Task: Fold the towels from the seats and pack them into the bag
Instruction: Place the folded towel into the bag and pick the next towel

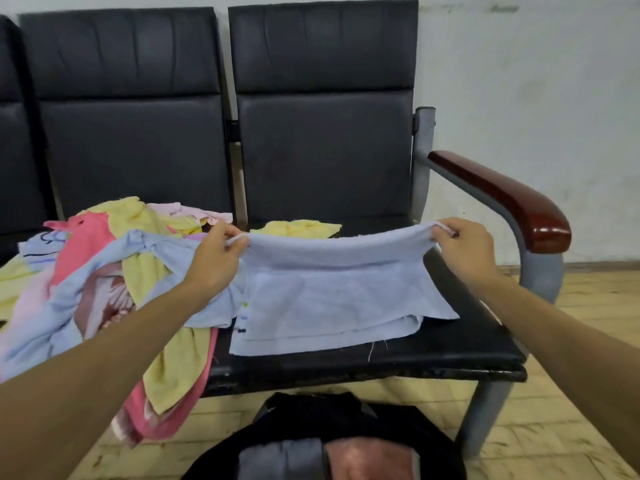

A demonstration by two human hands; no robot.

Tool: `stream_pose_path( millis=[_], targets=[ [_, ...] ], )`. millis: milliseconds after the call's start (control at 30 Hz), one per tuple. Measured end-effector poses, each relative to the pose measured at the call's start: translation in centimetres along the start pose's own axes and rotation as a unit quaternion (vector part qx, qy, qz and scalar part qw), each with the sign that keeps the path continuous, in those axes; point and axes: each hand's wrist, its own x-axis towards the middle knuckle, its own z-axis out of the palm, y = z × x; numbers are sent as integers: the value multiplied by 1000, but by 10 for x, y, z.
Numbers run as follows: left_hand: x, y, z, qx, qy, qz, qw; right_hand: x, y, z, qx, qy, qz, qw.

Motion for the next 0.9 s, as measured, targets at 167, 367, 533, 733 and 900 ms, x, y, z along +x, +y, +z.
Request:
stream_pose_path(
  millis=[167, 367, 533, 733, 900],
  targets=[
    [-34, 4, -10, 16, -48, -9, 999, -28, 8, -23, -45, -86, -1, 995],
    [-71, -6, -8, 8, -105, -41, 994, -53, 26, -32, -65, -125, 6, 990],
    [-90, -24, 3, 206, -185, -50, 960, -60, 38, -27, -102, -191, 12, 976],
    [-95, 9, 40, 342, -215, 77, 912, -62, 44, -24, -183, -283, -36, 941],
    [-99, 46, 100, 247, -297, 155, 909, -62, 47, -24, -265, -290, -105, 914]
  ],
)
